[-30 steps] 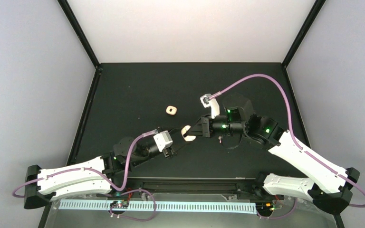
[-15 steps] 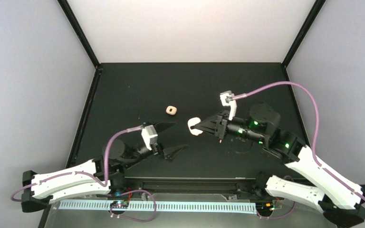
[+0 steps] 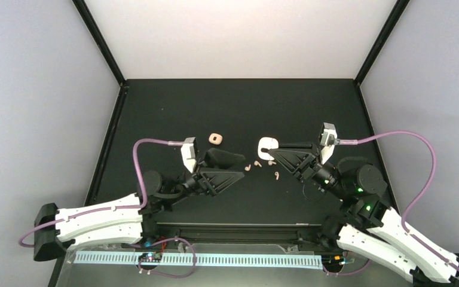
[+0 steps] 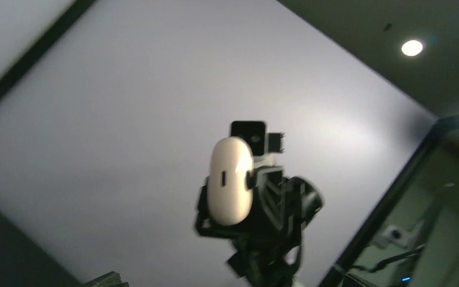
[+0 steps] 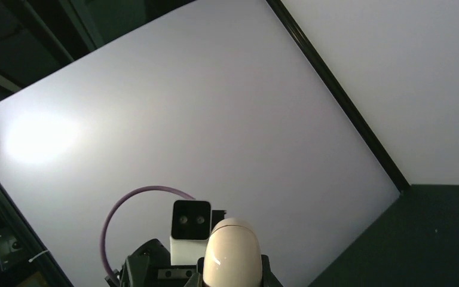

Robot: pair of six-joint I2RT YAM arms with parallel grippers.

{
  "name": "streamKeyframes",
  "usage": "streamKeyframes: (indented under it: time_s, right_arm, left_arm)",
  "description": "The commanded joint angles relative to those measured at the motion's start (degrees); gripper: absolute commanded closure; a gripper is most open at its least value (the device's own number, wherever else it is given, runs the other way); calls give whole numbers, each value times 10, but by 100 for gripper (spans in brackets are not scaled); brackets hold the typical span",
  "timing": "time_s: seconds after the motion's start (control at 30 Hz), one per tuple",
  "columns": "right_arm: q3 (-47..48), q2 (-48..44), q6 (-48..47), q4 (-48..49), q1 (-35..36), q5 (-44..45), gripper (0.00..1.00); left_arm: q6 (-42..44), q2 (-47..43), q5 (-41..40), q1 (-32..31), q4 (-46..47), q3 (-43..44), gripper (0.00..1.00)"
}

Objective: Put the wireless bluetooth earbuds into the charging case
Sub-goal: Adjust the charging case.

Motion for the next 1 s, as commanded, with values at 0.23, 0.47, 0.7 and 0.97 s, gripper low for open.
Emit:
streamKeyframes:
  time_s: [0.23, 0.47, 0.7, 0.97]
  right_arm:
    - [-44, -28, 2, 114, 2, -13, 99]
    - [-57, -39, 13, 127, 1, -15, 99]
    - [-52, -53, 18, 118, 2, -19, 99]
    - [-40, -74, 9, 84, 1, -19, 99]
  left_arm:
    - [-138, 117, 103, 7, 124, 132, 11]
    - [-141, 162, 112, 8, 106, 162, 26]
    - [-136, 159, 111, 8, 104, 156, 20]
    - [-91, 70, 60, 8, -6, 136, 7]
